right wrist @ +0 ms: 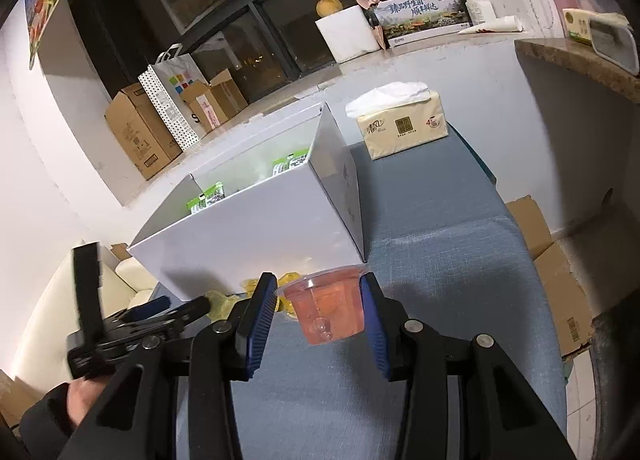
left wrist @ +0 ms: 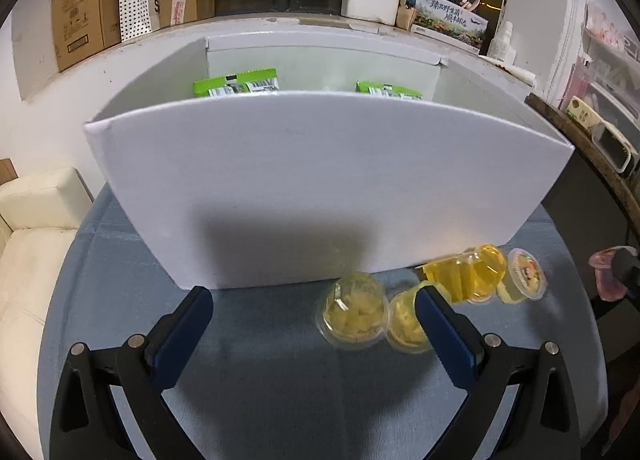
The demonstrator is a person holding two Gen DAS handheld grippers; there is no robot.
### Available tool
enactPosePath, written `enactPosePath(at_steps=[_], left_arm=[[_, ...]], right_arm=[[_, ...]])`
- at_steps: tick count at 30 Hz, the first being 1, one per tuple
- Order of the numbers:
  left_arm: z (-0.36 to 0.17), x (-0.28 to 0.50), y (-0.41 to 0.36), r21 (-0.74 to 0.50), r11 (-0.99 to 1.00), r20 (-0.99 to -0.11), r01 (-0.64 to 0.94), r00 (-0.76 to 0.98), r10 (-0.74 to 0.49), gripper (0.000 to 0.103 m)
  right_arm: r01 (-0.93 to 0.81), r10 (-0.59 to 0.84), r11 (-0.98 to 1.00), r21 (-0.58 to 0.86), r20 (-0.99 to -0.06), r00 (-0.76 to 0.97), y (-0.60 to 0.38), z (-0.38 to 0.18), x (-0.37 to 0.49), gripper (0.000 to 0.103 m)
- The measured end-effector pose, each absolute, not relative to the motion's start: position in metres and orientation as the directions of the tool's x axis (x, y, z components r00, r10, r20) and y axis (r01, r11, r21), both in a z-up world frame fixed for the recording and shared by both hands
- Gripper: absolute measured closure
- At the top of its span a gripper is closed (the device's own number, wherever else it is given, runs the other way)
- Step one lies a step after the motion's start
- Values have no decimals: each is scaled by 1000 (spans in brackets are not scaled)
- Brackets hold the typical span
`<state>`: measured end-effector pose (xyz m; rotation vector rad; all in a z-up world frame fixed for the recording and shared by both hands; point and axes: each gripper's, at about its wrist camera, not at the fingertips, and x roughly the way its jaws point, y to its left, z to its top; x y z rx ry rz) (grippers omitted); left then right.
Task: Organize snacks
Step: 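Grasp a yellow jelly cup with the left gripper while the right gripper holds the pink cup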
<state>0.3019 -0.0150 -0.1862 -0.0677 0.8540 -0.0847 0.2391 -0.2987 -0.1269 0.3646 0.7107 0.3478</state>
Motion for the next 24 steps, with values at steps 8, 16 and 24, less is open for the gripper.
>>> enactPosePath(at_steps=[8,16,24], left_arm=[[-194,312,-12,-159,986,-770,54,618,-158,59],[-182,290,-19,-121,985,-738,123,652,-172,67],[-115,247,-15,-124,971,-620,206,748,-238,67]], right_arm=[[-192,438,876,442,-564,700,-297,-127,236,57],[-211,455,868,449,-550,700,-289,-124,233,57],[-253,474,862,439,-525,707,-275,-110,228,57]])
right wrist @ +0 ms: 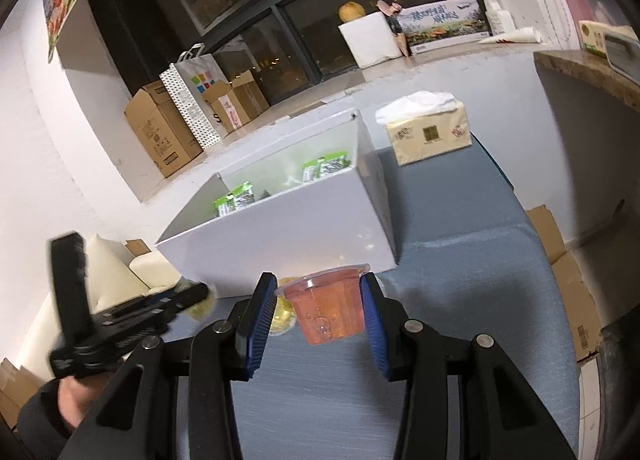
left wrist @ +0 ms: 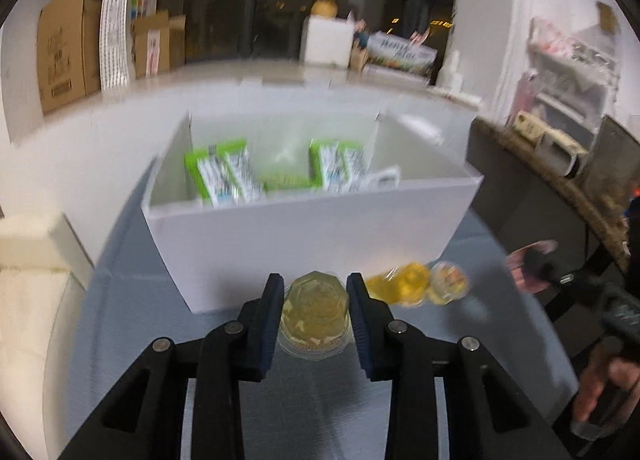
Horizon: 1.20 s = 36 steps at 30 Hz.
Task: Organize snacks
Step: 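Grasp a yellow jelly cup with the left gripper while the right gripper holds the pink cup, then lower both jelly cups into the white box and open both grippers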
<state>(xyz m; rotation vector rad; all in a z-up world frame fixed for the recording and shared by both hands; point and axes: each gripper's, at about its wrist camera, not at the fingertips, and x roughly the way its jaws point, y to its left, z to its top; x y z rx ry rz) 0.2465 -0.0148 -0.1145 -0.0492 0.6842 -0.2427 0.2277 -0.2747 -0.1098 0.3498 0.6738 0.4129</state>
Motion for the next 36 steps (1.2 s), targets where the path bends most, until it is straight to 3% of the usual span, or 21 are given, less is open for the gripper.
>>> enactPosePath(at_steps=[11,24,26,27,28,29,31,36], left_arm=[[-47,270,6,-85,973,-530,215,817,-227,67],[-61,349,24,-35,988,-586,148,798,-140,66],[-67,355,24,-20,989,-601,144,789,-128,59],[-71,358,25,-8,991,-613,137,782,-113,35],[-74,358,26,-10,991,-618,132,778,-110,6],[-75,357,27,-17,991,-610,130,784,-113,0],[-74,352,30,-22,993,-595,120,796,-109,0],[-75,347,30,-21,993,-616,118,781,-106,0]], right_arm=[[-346,506,854,388,-465,727,-239,-58,251,57],[-336,460,887,318,-533,710,-199,-53,351,57],[-306,462,883,355,-552,694,-203,-61,361,56],[-298,465,881,368,-553,692,-205,-64,363,56],[-289,465,879,378,-556,689,-206,-68,366,46],[-282,463,880,382,-561,687,-207,-70,367,18],[-271,460,880,390,-559,690,-210,-72,367,1],[-260,449,885,386,-563,694,-215,-72,359,0]])
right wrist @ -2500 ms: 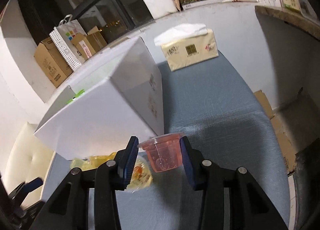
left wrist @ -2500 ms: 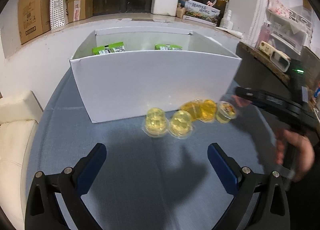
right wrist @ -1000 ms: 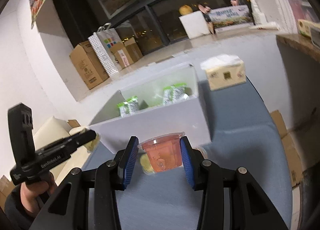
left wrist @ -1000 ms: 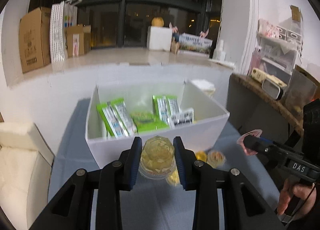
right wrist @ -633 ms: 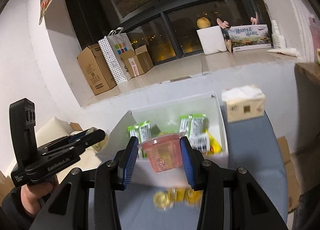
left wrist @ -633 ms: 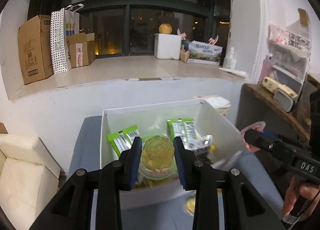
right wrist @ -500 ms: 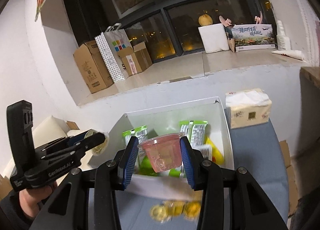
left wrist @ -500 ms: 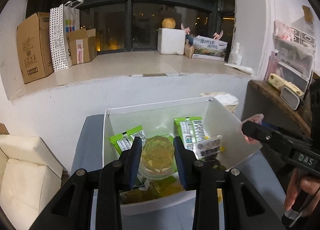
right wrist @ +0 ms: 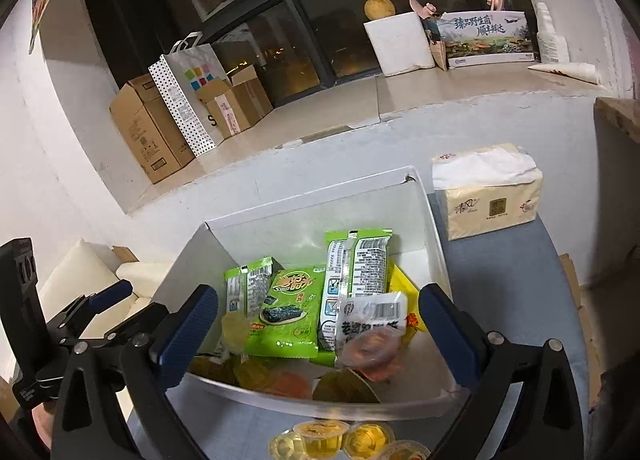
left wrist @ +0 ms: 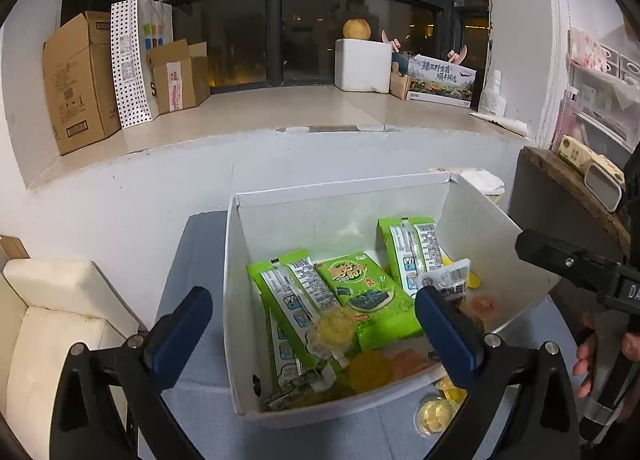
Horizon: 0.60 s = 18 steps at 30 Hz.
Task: Organize snacks
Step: 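Lower both jelly cups into the white box and open both grippers, then grasp the cartoon-lid jelly cup with the right gripper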
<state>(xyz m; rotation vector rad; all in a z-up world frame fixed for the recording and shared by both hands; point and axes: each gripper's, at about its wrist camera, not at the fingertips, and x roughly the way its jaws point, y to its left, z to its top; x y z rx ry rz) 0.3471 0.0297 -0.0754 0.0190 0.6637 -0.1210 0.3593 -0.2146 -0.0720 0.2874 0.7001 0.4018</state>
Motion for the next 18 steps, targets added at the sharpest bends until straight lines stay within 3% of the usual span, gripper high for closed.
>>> enactPosePath(at_steps=[6,11,18], left_arm=[[-72,327,23,10,991,-621,133,778,-98,0],[-66,293,18,-47,989,-609,142,781,-141,0],[-85,222,-1,-78,979,-598,186,777,-195,0]], right_arm=[[-284,436,896,341,-555,708,-221,-64,331,0],[-292,425,902,317,-544,723,-237,-63,290,0],[-224,338,940,257,-617,711,-263,-99,228,0]])
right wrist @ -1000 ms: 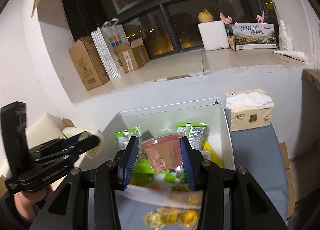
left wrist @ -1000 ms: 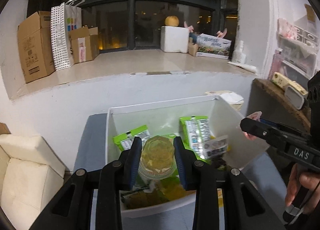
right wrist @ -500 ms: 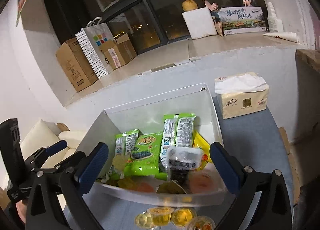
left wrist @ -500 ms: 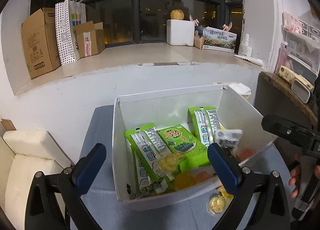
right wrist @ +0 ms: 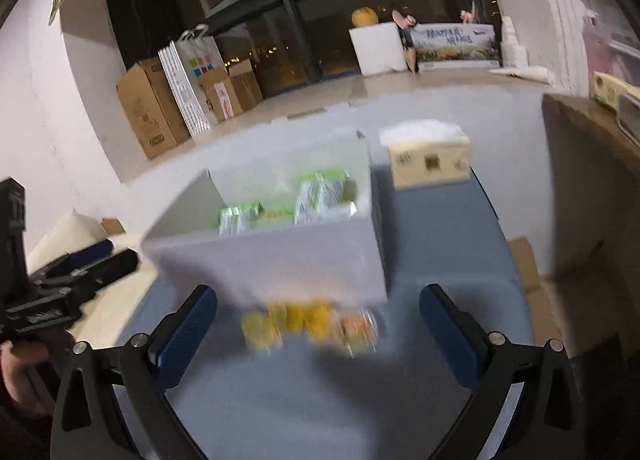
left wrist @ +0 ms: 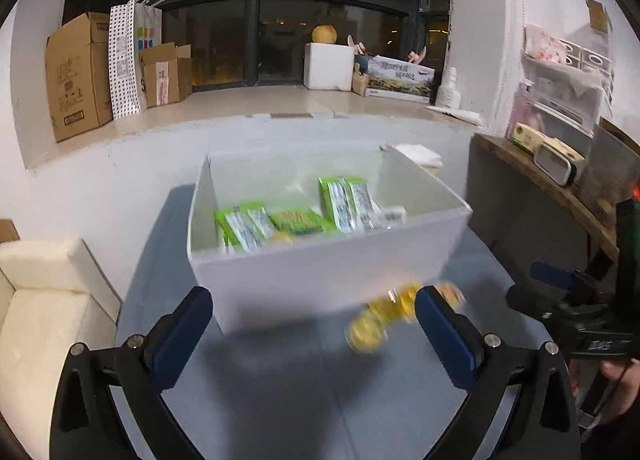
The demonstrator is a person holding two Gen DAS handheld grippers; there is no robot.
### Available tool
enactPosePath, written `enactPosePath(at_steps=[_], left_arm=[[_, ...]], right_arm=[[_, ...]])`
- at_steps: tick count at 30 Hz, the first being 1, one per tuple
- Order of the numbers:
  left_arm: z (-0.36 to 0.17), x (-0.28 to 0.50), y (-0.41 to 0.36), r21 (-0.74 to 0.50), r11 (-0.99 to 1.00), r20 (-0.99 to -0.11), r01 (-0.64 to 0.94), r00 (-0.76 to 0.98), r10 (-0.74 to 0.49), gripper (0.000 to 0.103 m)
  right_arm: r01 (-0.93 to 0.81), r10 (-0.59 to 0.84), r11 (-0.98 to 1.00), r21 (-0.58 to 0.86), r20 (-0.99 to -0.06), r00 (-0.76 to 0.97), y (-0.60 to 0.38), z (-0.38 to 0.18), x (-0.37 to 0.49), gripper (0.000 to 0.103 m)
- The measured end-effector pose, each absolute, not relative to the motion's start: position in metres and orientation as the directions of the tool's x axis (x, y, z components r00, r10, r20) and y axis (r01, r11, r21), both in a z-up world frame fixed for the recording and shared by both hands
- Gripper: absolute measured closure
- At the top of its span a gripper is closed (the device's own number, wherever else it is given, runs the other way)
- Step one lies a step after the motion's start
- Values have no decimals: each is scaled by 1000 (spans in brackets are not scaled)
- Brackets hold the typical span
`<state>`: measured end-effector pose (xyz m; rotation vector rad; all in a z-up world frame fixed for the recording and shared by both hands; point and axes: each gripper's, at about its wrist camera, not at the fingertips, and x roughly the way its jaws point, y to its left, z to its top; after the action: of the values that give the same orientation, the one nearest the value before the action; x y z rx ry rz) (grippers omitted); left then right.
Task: Organize snacks
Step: 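Grasp the cartoon-lid jelly cup with the right gripper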
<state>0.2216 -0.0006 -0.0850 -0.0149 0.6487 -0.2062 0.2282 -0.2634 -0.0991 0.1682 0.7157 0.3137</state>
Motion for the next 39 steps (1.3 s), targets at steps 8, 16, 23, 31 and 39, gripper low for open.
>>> enactPosePath(at_steps=[8,16,23,31,39], left_arm=[[-116,190,-18,-98,979,-639,180,742,-201,0],[-131,182,-15,-92,981,-672,171,716,-188,0],[-146,187,-11,-119,981,-699,152,689,-191,0],[-156,206,-30,-118,976,-714,180,668,-210,0],[-175,250,-50,-127,976,-743,175,635,-210,0]], right_arm=[[-230,295,955,187,-682,669,-257,-141,227,0],[-238,296,954,184,-716,632,-243,-166,279,1],[-272,341,937,221,-752,564,-234,-180,295,56],[-300,394,918,259,-686,612,-245,-166,269,56],[-327,450,893,309,-636,627,-259,-142,238,56]])
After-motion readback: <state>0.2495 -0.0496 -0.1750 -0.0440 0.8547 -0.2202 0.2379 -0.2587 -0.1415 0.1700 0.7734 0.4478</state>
